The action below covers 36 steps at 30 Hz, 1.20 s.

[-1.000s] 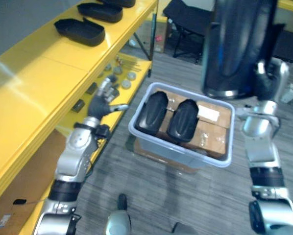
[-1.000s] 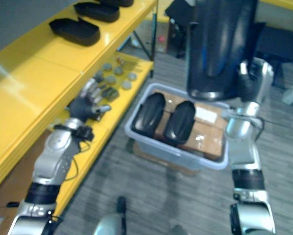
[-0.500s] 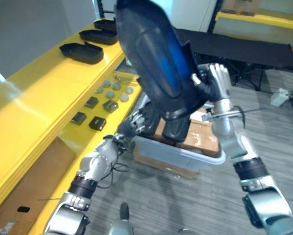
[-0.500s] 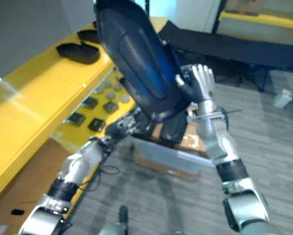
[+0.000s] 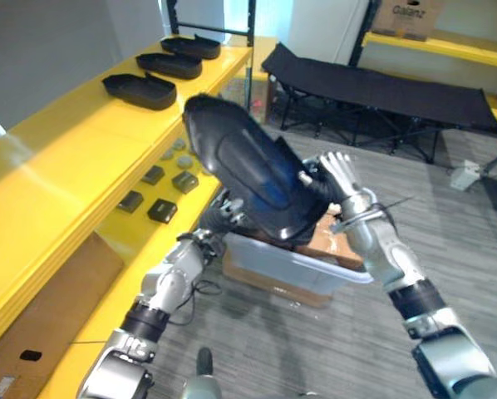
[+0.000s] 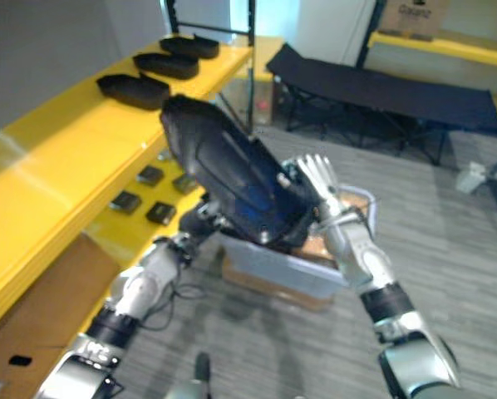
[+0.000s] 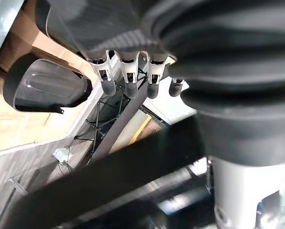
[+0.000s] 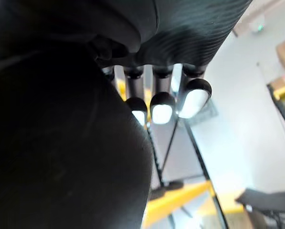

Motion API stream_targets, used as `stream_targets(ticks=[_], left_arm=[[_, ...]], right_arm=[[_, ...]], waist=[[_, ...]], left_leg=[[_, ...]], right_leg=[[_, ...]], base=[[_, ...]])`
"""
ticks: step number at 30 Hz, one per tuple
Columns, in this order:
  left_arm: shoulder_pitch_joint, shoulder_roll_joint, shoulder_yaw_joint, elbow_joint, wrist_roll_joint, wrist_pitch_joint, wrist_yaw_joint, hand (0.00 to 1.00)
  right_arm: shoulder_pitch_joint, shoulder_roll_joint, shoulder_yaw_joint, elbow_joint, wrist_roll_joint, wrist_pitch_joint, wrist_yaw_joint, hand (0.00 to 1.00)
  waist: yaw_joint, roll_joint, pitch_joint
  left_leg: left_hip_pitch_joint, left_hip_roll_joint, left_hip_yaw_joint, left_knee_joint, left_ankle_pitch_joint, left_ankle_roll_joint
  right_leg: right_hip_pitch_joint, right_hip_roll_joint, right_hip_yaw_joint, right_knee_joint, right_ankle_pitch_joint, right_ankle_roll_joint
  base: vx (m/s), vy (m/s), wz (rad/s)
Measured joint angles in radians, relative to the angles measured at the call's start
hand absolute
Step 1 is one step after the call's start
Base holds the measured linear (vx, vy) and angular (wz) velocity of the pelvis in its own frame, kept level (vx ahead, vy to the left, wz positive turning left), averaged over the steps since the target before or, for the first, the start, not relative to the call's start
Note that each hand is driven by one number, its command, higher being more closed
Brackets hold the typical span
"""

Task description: Walk over and take plastic housings, then place them on the shelf

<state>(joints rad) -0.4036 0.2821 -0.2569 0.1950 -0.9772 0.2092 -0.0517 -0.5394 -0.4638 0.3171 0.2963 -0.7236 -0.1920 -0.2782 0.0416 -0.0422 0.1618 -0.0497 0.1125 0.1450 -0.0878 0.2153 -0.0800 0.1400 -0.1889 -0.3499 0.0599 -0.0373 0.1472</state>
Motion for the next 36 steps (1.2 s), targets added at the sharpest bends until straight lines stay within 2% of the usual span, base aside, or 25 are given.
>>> stream_targets(ticks=[3,8,12,15,17,18,23,31,36], left_arm=[[0.016,-0.015,0.001,-0.004,-0.007,-0.012,0.0,0.0],[0.045,-0.015,0.001,-0.04,-0.008,-0.006,0.0,0.0],[0.057,-0.014,-0.007,-0.04,0.008,0.028,0.006,0.0],[0.061,-0.014,-0.037,-0.04,0.045,0.039,0.0,0.0],[0.068,-0.017,-0.062,-0.041,0.045,0.048,-0.001,0.0],[0.075,-0.016,-0.07,-0.042,0.048,0.052,-0.001,1.0],[0.079,-0.016,-0.075,-0.045,0.12,0.048,0.01,1.0],[0.088,-0.017,-0.068,-0.059,0.285,0.008,0.123,1.0],[0.103,-0.042,-0.041,-0.068,0.338,-0.032,0.204,1.0]], right_arm=[[0.025,0.005,0.001,0.007,-0.009,-0.003,0.0,1.0],[0.038,0.025,0.001,0.045,-0.019,-0.014,-0.011,1.0],[0.061,0.036,0.021,0.08,-0.015,-0.013,-0.03,1.0],[0.063,0.053,0.053,0.085,0.012,-0.003,-0.054,1.0],[0.064,0.083,0.062,0.09,0.046,0.019,-0.074,1.0],[0.064,0.086,0.065,0.094,0.048,0.024,-0.073,1.0],[0.064,0.091,0.077,0.107,0.084,0.03,-0.074,1.0],[0.064,0.114,0.102,0.104,0.124,0.021,-0.114,1.0],[0.07,0.147,0.109,0.1,0.143,0.015,-0.118,1.0]], waist=[[0.003,-0.001,-0.001],[0.003,-0.004,-0.003],[0.003,-0.018,-0.013],[0.007,-0.017,-0.013],[0.008,-0.017,-0.014],[0.01,-0.017,-0.014],[0.012,-0.014,-0.016],[0.012,0.009,-0.029],[0.012,0.011,-0.03]], left_leg=[[0.0,-0.001,-0.002,0.0,0.0,0.0],[0.0,-0.001,-0.008,0.0,0.0,0.0],[0.001,-0.004,-0.023,0.0,0.001,0.0],[0.002,-0.004,-0.026,0.0,0.001,-0.001],[0.003,-0.004,-0.026,0.0,0.001,-0.001],[0.003,-0.004,-0.026,0.0,0.001,-0.001],[-0.002,-0.006,-0.028,0.001,0.001,-0.002],[-0.002,-0.006,-0.03,0.005,0.001,-0.001],[-0.002,-0.003,-0.03,0.005,0.001,-0.002]], right_leg=[[0.001,0.0,-0.001,0.0,0.0,0.0],[0.003,0.0,-0.003,-0.001,0.0,0.001],[0.016,0.002,-0.012,-0.005,0.0,0.001],[0.019,0.003,-0.014,-0.006,0.0,0.0],[0.02,0.003,-0.014,-0.007,-0.001,-0.002],[0.02,0.003,-0.014,-0.009,-0.002,-0.004],[0.019,0.003,-0.015,-0.016,-0.002,-0.004],[0.022,0.003,-0.02,-0.019,0.0,-0.001],[0.022,0.006,-0.02,-0.02,-0.001,-0.003]], base=[[0.0,0.0,0.0],[0.0,-0.005,0.01],[0.0,-0.028,0.09],[0.0,-0.009,0.02],[0.0,0.0,0.0],[0.0,0.0,0.0],[0.0,0.0,0.0],[0.0,-0.004,0.0],[0.0,-0.013,0.0]])
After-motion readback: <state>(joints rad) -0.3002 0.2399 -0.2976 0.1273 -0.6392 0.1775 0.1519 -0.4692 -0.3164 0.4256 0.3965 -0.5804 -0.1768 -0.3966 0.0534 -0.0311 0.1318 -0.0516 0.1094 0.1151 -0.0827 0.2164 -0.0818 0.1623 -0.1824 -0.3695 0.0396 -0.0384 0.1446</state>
